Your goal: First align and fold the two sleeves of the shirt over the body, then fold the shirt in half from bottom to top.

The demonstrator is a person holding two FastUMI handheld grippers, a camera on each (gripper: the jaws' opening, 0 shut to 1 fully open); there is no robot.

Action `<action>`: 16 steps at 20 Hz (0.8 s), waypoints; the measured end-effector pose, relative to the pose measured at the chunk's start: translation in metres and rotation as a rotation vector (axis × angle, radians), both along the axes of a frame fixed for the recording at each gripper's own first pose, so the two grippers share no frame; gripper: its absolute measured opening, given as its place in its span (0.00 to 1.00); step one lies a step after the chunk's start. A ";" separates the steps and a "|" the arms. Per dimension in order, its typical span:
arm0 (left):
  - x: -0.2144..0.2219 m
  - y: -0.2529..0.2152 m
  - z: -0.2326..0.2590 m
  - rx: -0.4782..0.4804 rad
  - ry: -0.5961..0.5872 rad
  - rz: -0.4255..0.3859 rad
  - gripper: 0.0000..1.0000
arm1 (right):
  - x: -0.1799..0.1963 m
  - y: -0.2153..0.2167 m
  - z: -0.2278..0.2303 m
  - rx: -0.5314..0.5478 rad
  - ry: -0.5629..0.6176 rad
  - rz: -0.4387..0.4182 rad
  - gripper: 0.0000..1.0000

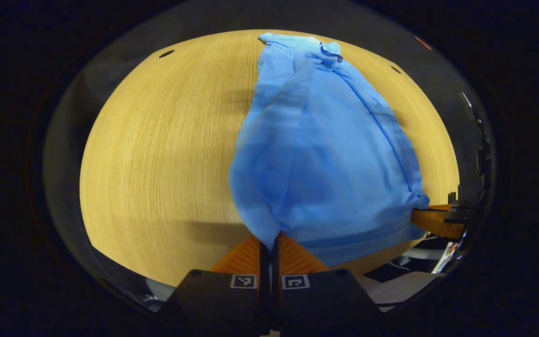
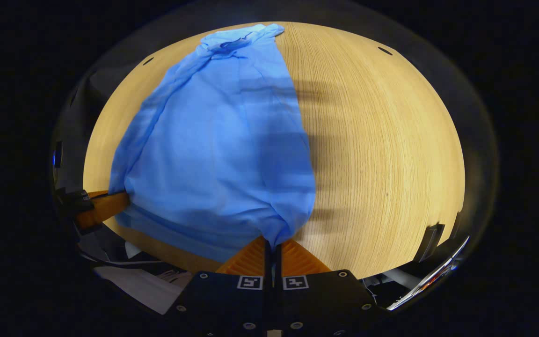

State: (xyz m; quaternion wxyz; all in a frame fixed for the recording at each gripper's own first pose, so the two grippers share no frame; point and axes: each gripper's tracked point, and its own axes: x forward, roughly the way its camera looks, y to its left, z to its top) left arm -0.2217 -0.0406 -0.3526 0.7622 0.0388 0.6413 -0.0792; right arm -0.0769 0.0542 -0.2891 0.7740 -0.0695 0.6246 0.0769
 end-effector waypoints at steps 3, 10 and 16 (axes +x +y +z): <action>0.022 -0.002 0.009 -0.020 -0.029 0.023 0.05 | 0.028 0.002 0.016 0.007 -0.066 0.014 0.01; 0.106 -0.013 0.035 -0.064 -0.155 0.030 0.05 | 0.120 0.011 0.061 0.009 -0.250 0.049 0.01; 0.183 -0.021 0.058 -0.103 -0.239 0.070 0.05 | 0.194 0.028 0.093 -0.002 -0.371 0.095 0.01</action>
